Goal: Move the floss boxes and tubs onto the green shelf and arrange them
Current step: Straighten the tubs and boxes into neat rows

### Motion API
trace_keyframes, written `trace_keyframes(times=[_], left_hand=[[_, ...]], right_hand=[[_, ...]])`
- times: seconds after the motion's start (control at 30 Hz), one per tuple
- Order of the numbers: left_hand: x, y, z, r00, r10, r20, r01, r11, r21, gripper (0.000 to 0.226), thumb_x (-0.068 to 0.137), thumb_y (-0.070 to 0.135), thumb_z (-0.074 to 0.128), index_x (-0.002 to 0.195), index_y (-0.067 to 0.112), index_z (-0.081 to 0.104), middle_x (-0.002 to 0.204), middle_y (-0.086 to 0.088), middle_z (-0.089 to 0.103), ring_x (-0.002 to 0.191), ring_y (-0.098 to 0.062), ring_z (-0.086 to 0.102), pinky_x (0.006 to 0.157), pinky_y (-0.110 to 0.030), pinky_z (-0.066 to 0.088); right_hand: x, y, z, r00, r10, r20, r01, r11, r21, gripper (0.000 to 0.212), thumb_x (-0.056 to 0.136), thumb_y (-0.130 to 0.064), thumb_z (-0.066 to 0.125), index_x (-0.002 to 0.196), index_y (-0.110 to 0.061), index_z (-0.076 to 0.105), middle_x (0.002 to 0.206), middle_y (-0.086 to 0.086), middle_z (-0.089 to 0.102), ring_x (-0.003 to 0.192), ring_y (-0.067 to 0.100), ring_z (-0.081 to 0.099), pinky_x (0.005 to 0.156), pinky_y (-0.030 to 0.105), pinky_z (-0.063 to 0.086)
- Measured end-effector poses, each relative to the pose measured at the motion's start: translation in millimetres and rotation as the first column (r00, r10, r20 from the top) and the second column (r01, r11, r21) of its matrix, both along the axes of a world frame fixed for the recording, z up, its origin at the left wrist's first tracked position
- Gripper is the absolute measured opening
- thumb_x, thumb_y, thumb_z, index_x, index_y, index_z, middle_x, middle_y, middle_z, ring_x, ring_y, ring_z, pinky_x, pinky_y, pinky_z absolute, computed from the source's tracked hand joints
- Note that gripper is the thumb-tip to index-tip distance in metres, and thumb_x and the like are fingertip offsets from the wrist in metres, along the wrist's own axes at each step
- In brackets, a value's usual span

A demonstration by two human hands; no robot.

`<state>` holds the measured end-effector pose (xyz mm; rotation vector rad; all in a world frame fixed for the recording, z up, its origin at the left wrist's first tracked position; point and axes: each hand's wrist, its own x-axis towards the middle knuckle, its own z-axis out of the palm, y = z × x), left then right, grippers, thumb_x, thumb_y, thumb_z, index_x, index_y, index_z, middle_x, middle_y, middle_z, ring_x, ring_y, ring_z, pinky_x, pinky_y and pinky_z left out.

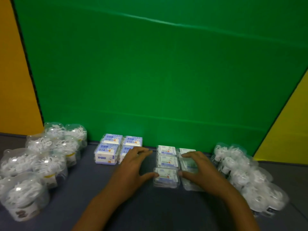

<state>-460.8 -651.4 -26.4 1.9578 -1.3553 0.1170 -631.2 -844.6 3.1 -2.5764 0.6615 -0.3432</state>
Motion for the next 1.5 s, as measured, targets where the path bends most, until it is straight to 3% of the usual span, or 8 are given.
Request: trace_keyframes(times=[0.1, 0.33, 0.63, 0.7, 0.77, 0.83, 1.03, 1.5], left_hand=[[-23.0, -17.7, -8.6, 0.991, -0.036, -0.130, 0.050, 0.992, 0.113, 0.081, 0.075, 0.047, 0.074, 0.143, 0.026, 0.035, 0.138, 0.011, 0.035, 0.127, -0.002, 0.032, 0.109, -0.014, 0.025], [-56.2, -33.9, -11.6, 0.979, -0.023, -0.203, 0.024, 1.000, 0.006, 0.070, 0.072, 0.016, 0.081, 0.115, 0.048, 0.035, 0.105, 0.038, 0.038, 0.097, 0.033, 0.036, 0.082, 0.008, 0.027], [-59.6, -42.2, -15.6, 0.978, 0.050, -0.205, -0.055, 0.998, -0.020, 0.068, 0.071, 0.012, 0.082, 0.123, 0.037, 0.044, 0.114, 0.024, 0.047, 0.106, 0.006, 0.046, 0.080, 0.009, 0.028], [-58.0, -43.8, -16.0, 0.975, 0.030, -0.221, -0.038, 0.999, -0.031, 0.068, 0.070, 0.014, 0.083, 0.123, 0.037, 0.048, 0.113, 0.026, 0.050, 0.102, 0.012, 0.048, 0.081, 0.007, 0.030], [-55.5, -45.6, -15.9, 0.972, -0.003, -0.234, -0.005, 0.999, -0.034, 0.066, 0.069, 0.016, 0.084, 0.119, 0.039, 0.049, 0.111, 0.029, 0.052, 0.098, 0.022, 0.048, 0.082, 0.006, 0.032], [-50.7, -47.4, -16.1, 0.963, -0.033, -0.267, 0.024, 0.999, -0.036, 0.067, 0.068, 0.018, 0.085, 0.114, 0.046, 0.045, 0.110, 0.034, 0.050, 0.101, 0.026, 0.047, 0.081, 0.005, 0.035], [-31.6, -50.2, -21.9, 0.929, -0.092, -0.358, 0.094, 0.996, -0.011, 0.081, 0.062, 0.026, 0.087, 0.125, 0.049, 0.041, 0.126, 0.026, 0.054, 0.114, 0.014, 0.050, 0.093, -0.009, 0.043], [-15.0, -51.4, -27.8, 0.923, -0.135, -0.361, 0.165, 0.985, 0.054, 0.084, 0.058, 0.049, 0.082, 0.131, 0.043, 0.041, 0.123, 0.027, 0.057, 0.115, 0.007, 0.052, 0.105, -0.035, 0.043]], right_hand=[[-24.9, -16.2, -7.5, 0.998, 0.022, -0.067, -0.020, 1.000, 0.020, 0.093, 0.057, -0.085, 0.064, 0.135, -0.038, 0.041, 0.133, -0.016, 0.035, 0.127, 0.005, 0.036, 0.106, 0.019, 0.031], [-46.1, -38.4, -29.9, 0.994, 0.067, -0.086, -0.058, 0.993, 0.098, 0.086, 0.075, -0.038, 0.083, 0.145, -0.028, 0.033, 0.145, -0.004, 0.024, 0.116, 0.001, 0.038, 0.085, -0.007, 0.030], [-35.8, -37.9, -31.2, 0.999, 0.054, -0.001, -0.054, 0.984, 0.169, 0.079, 0.078, -0.026, 0.082, 0.143, -0.022, 0.038, 0.140, -0.002, 0.031, 0.098, -0.003, 0.040, 0.073, -0.009, 0.032], [-33.0, -36.7, -27.6, 0.998, 0.061, 0.007, -0.061, 0.980, 0.191, 0.078, 0.076, -0.028, 0.083, 0.138, -0.029, 0.036, 0.130, -0.010, 0.029, 0.104, -0.004, 0.038, 0.090, -0.001, 0.035], [-29.2, -36.4, -23.1, 0.998, 0.067, -0.009, -0.063, 0.975, 0.211, 0.080, 0.068, -0.041, 0.086, 0.132, -0.034, 0.038, 0.130, -0.018, 0.032, 0.125, 0.004, 0.036, 0.112, 0.026, 0.037], [-25.8, -39.1, -20.9, 0.996, 0.086, -0.024, -0.080, 0.977, 0.196, 0.094, 0.061, -0.046, 0.086, 0.139, -0.032, 0.036, 0.134, -0.018, 0.035, 0.132, 0.009, 0.035, 0.116, 0.038, 0.034], [-16.9, -45.1, -19.1, 0.987, 0.103, -0.123, -0.066, 0.960, 0.271, 0.123, 0.071, -0.024, 0.087, 0.156, -0.018, -0.001, 0.160, -0.002, 0.006, 0.145, 0.016, 0.019, 0.116, 0.027, 0.024], [-12.8, -46.0, -23.2, 0.987, 0.090, -0.132, -0.054, 0.966, 0.252, 0.121, 0.066, -0.031, 0.089, 0.156, -0.020, 0.008, 0.158, -0.005, 0.016, 0.136, 0.009, 0.029, 0.111, 0.021, 0.031]])
